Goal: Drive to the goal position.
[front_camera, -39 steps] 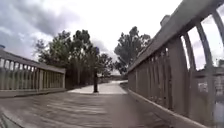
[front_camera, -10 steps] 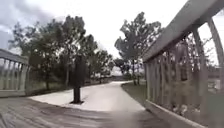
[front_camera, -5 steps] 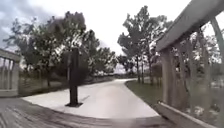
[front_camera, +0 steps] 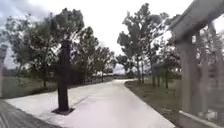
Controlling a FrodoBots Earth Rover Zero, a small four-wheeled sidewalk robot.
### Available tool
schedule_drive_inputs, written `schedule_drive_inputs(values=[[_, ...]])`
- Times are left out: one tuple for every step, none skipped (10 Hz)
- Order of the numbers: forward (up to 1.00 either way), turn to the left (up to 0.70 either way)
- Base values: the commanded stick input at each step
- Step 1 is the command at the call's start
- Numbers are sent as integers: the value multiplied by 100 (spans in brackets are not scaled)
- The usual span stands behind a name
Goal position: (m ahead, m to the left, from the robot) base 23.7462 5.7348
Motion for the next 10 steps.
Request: schedule_drive_inputs(values=[[85,0],[85,0],[85,0],[85,0],[85,0],[85,0],[85,0],[85,0],[85,0],[85,0]])
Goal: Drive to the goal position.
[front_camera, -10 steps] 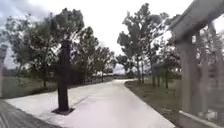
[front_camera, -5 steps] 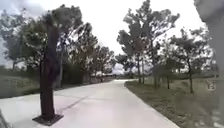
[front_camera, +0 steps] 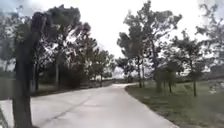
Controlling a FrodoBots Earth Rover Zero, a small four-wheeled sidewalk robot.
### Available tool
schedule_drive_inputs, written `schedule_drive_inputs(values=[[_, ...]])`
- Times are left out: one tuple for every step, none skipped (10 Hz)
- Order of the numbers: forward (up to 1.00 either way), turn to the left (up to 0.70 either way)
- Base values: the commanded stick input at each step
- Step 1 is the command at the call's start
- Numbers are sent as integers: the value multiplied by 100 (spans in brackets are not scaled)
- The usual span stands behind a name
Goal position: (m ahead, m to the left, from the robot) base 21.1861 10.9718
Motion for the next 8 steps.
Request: schedule_drive_inputs(values=[[85,0],[85,0],[85,0],[85,0],[85,0],[85,0],[85,0],[85,0]])
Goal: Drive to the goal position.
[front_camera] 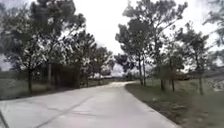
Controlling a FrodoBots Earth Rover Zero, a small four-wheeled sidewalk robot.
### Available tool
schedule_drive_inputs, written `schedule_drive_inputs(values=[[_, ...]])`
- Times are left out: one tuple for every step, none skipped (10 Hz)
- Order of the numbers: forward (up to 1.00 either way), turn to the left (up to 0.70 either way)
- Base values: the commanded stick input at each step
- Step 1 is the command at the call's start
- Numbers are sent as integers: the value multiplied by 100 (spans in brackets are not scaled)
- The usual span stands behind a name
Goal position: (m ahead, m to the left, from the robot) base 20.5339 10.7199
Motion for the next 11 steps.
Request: schedule_drive_inputs(values=[[85,0],[85,0],[85,14],[85,31],[85,33],[85,0],[85,0],[85,0],[85,25],[85,33],[85,19]])
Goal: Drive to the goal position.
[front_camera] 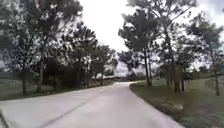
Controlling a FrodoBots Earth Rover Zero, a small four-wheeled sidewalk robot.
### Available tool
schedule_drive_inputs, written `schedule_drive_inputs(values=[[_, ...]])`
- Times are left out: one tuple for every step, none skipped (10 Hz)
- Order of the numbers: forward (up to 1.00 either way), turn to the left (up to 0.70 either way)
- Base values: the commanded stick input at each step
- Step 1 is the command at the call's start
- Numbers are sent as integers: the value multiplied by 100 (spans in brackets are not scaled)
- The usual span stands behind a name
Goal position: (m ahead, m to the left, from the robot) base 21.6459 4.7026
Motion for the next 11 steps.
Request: schedule_drive_inputs(values=[[85,0],[85,0],[85,0],[85,0],[85,0],[85,0],[85,0],[85,0],[85,0],[85,0],[85,0]])
